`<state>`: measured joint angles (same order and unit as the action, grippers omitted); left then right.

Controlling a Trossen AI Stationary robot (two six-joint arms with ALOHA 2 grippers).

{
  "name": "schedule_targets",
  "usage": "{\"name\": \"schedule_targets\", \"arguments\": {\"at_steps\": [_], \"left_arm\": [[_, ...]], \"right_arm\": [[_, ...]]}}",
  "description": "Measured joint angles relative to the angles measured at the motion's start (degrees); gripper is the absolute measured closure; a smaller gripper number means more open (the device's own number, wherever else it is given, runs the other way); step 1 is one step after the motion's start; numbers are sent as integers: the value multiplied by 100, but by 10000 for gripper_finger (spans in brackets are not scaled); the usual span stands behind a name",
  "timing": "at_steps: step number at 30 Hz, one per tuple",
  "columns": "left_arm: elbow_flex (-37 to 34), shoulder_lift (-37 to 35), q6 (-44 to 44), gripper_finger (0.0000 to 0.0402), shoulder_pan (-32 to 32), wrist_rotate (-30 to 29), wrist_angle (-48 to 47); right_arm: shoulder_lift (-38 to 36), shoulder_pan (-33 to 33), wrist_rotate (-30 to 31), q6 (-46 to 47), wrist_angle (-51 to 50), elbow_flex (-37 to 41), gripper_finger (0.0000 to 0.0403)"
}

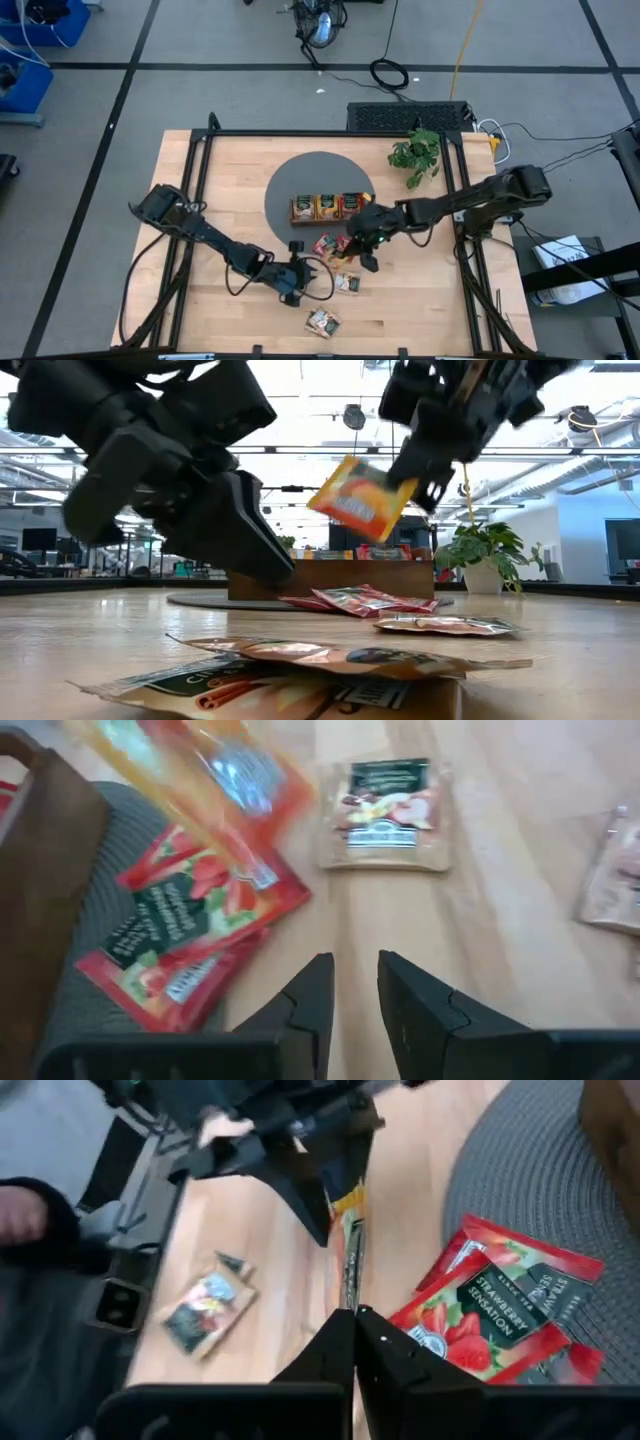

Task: Pick & Place Tea
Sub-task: Put the yellow tea bag into the middle section of the wooden organizer

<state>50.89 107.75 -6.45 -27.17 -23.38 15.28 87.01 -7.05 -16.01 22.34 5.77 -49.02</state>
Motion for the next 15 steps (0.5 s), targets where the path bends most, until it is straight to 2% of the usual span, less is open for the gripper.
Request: {"name": "schedule_targets", "arguments": {"at_steps": [3, 6, 9, 15], "left_arm": [[0, 2, -190, 314, -113, -2, 25], [0, 2, -275, 314, -172, -16, -29], [0, 2, -274, 314, -214, -66, 4], [-44, -1, -679, 314, -226, -60, -63]], "right_arm": [[-302, 67, 36, -221, -1197, -500, 403], [-415, 88, 663, -736, -2528, -1237, 403], [-349, 229, 1006, -1285, -3493, -2002, 403], [-179, 740, 1147, -2467, -3962, -2805, 403]]}}
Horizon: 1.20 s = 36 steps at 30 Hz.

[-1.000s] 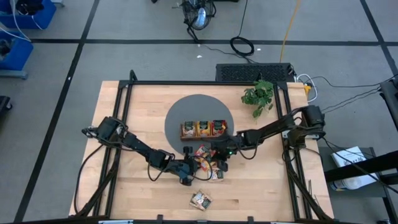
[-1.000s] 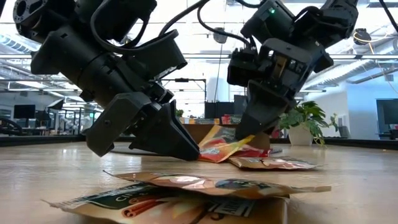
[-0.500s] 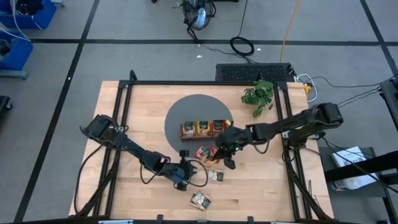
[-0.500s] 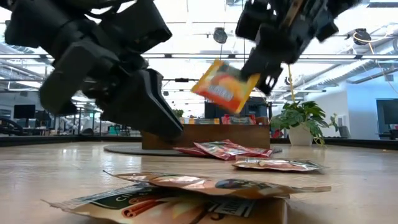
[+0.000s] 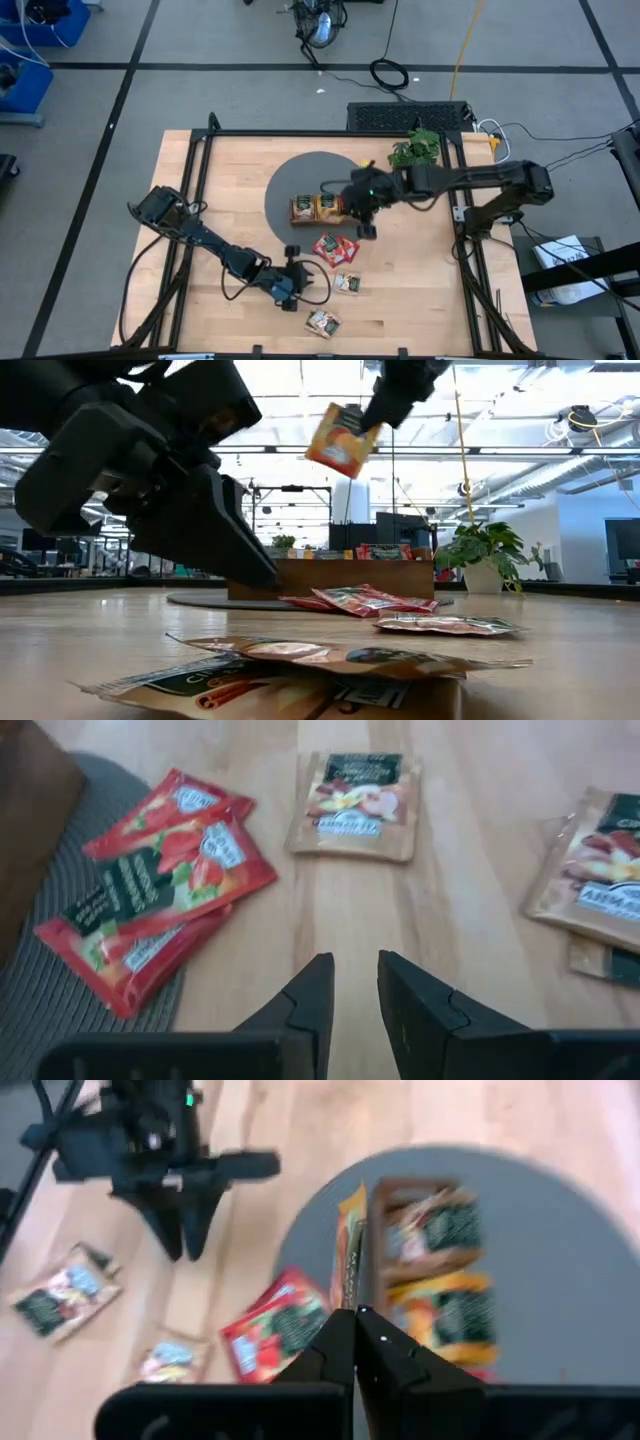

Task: Pick & Place Tea
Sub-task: Put the yellow tea bag into the middle section of the wooden organizer

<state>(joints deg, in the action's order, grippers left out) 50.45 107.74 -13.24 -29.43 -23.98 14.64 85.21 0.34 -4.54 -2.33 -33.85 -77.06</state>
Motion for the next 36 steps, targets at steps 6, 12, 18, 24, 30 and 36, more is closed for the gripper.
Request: {"name": "schedule_targets", "arguments": {"at_steps": [6, 12, 18, 24, 30, 36], "left_arm": [[-95, 0, -346, 314, -48, -3, -21], [-113, -2, -384, 314, -189, -149, -39], [-113, -2, -405, 314, -401, -823, -80], [-113, -2, -436, 314, -435, -914, -87], [-113, -2, -494, 314, -431, -913, -168], [-113, -4, -517, 314, -433, -912, -207]], "right_arm": [[296, 470, -3, -414, -169, -303, 403], [802, 610, -157, -755, -276, -315, 403], [1238, 733, -129, -1126, -380, -308, 403], [1438, 849, 60, -1448, -45, -308, 403], [1525, 998, 149, -1575, -4, -305, 403], [1706, 978, 153, -1592, -56, -305, 403]]}}
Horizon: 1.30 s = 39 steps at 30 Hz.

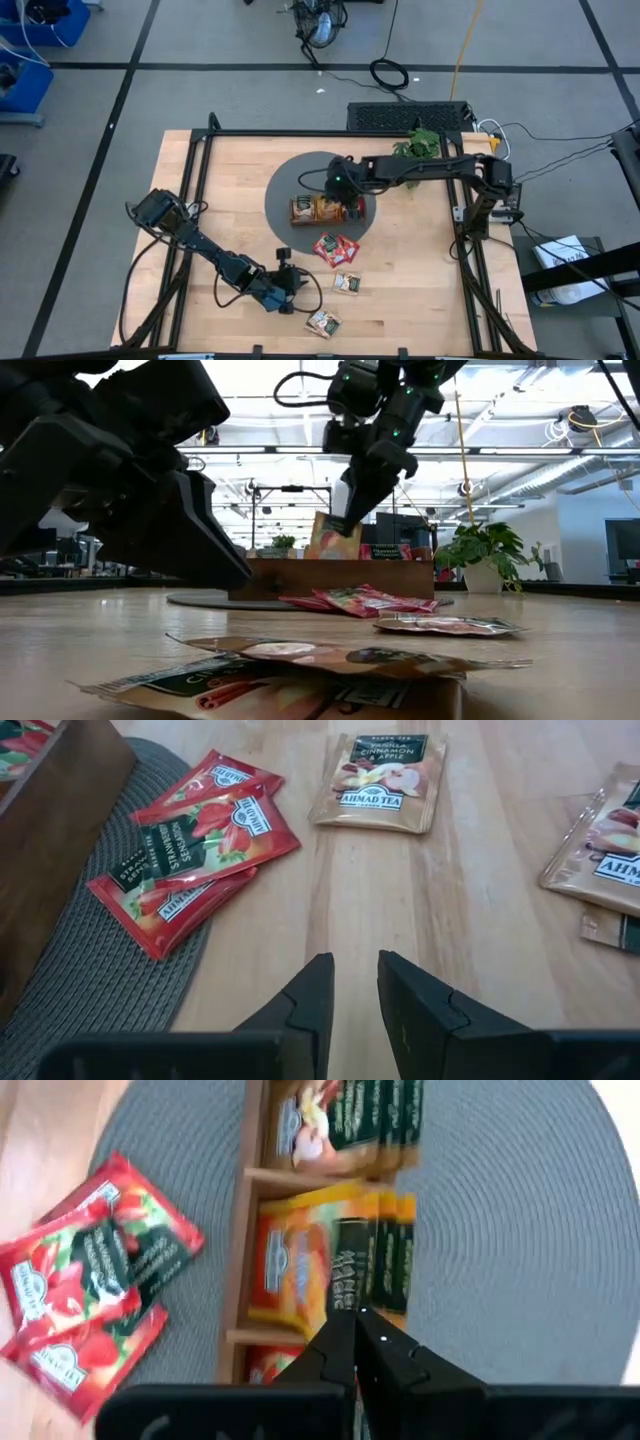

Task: Pick & Place Tea
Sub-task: Put the yellow tea bag into the middle section of the wooden organizer

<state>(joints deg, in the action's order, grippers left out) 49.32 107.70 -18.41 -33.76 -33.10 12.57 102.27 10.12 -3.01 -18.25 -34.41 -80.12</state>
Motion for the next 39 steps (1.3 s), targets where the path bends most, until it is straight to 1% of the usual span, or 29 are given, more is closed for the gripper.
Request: {"name": "schedule_targets", "arguments": {"at_steps": [6, 9, 11, 14, 17, 20, 23, 27, 30, 34, 39], "left_arm": [[0, 0, -22, 314, 2, -5, -21], [2, -2, 8, 314, 2, -44, -12], [2, -2, 15, 314, 2, -46, -43], [2, -2, 31, 314, 2, -50, -51], [2, -2, 67, 314, 2, -51, -54], [2, -2, 67, 314, 2, -52, -65], [2, -2, 67, 314, 2, -53, -72], [2, -2, 67, 314, 2, -54, -72], [2, -2, 67, 314, 2, -55, -76], [2, -2, 66, 314, 2, -55, -79], [2, -2, 65, 314, 2, -55, -80]], "right_arm": [[266, -45, -2, -104, 181, -14, 403], [317, -45, -4, -136, 103, 11, 403], [365, -49, -1, -147, 311, -19, 403], [389, -45, -14, -156, 191, 4, 403], [452, -45, 11, -68, 360, -2, 401], [458, -45, 16, -64, 330, 0, 381], [455, -45, 31, -50, 365, -2, 346], [415, -60, 311, 17, 391, -2, 298], [410, -75, 318, 17, 389, -2, 272], [416, -152, 320, -161, 423, -2, 256], [416, -299, 306, -375, 683, -2, 265]]}}
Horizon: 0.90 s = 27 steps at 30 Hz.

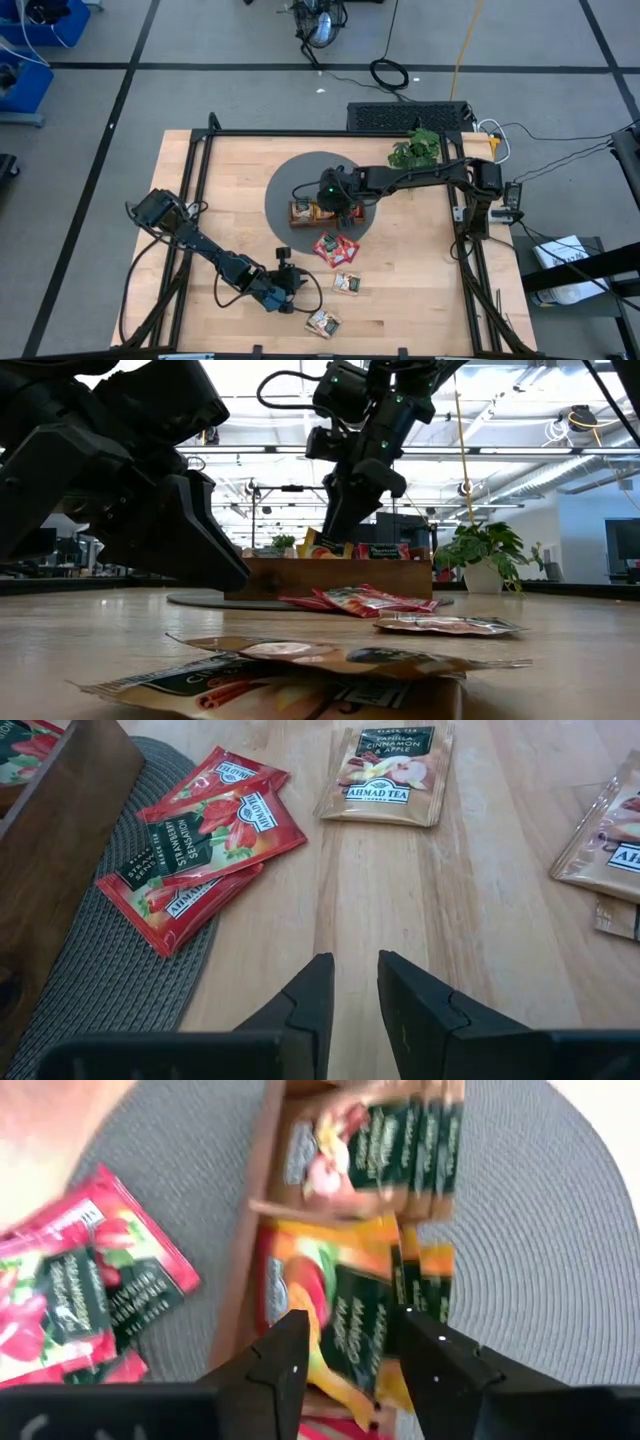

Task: Pick & Place Tea
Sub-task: Put the yellow tea bag into the middle section of the wooden organizer

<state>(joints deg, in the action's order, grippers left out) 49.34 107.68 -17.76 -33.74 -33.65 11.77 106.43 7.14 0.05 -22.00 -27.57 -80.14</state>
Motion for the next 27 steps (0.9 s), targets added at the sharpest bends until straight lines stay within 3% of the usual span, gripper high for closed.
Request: {"name": "schedule_targets", "arguments": {"at_steps": [16, 21, 27], "left_arm": [[0, 0, -35, 314, 0, 0, 2], [0, 0, -30, 314, 0, 0, 9], [0, 0, 2, 314, 0, 0, 36]], "right_arm": [[0, -87, 13, 3, -43, 0, 396], [0, -122, 599, -151, -642, -238, 402], [0, -187, 606, -180, -875, -482, 402]]}}
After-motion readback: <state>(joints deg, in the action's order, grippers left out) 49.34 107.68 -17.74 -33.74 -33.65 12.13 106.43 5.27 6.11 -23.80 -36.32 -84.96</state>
